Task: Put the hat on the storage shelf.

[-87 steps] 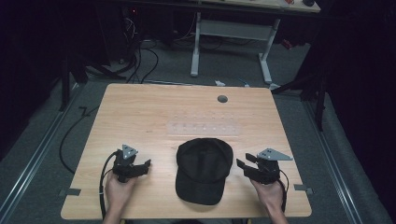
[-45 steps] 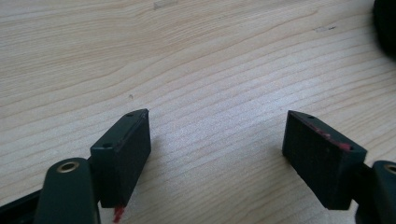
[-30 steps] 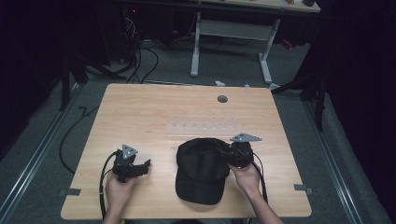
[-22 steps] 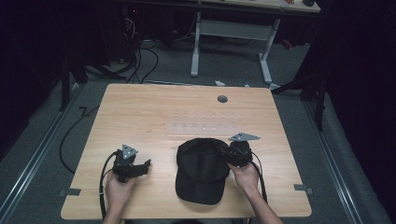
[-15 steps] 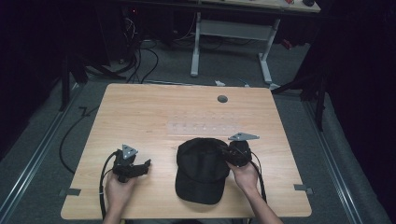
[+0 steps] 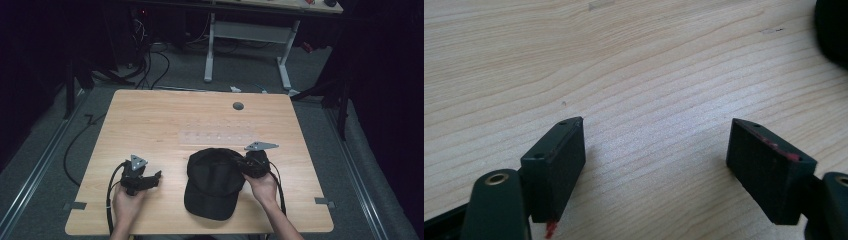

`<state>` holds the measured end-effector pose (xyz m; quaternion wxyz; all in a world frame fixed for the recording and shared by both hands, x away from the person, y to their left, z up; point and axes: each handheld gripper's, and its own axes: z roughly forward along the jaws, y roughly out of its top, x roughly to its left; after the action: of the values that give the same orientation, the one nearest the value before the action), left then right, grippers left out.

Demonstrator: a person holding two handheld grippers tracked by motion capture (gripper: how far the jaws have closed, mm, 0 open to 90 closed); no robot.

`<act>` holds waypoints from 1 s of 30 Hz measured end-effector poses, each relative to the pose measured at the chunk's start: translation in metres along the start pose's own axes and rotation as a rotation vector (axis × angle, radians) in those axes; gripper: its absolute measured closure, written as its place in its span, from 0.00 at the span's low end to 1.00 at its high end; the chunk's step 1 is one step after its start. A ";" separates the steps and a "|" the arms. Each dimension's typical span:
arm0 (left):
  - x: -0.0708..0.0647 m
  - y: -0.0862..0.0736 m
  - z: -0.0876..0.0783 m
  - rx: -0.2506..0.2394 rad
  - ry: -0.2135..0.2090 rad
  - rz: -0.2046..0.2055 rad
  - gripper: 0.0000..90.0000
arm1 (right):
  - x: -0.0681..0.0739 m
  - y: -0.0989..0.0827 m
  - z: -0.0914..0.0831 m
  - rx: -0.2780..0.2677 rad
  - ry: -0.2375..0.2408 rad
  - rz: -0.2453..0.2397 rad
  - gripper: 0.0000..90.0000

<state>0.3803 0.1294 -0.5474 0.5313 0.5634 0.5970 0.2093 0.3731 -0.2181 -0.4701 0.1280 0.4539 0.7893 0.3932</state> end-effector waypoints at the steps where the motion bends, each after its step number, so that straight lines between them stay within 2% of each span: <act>1: 0.000 0.000 0.000 0.000 0.000 0.000 0.27 | 0.001 0.000 -0.001 -0.001 0.000 -0.001 0.96; 9: 0.000 0.000 0.000 0.001 0.000 0.003 0.26 | 0.006 0.005 -0.012 -0.026 0.044 -0.035 0.96; 15: 0.000 0.000 0.000 0.005 -0.004 0.003 0.25 | 0.005 0.006 -0.022 -0.073 0.068 -0.066 0.96; 19: -0.001 -0.001 0.000 0.005 -0.001 0.004 0.24 | 0.005 0.009 -0.029 -0.092 0.070 -0.096 0.96; 21: -0.002 -0.002 -0.001 0.016 -0.018 0.017 0.23 | 0.005 0.012 -0.034 -0.097 0.074 -0.104 0.96; 30: -0.003 -0.001 -0.002 0.033 -0.025 0.019 0.24 | 0.004 0.020 -0.053 -0.126 0.074 -0.109 0.96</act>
<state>0.3780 0.1270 -0.5465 0.5272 0.5805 0.5883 0.1973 0.3535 -0.2355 -0.4196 0.1484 0.3864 0.7907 0.4511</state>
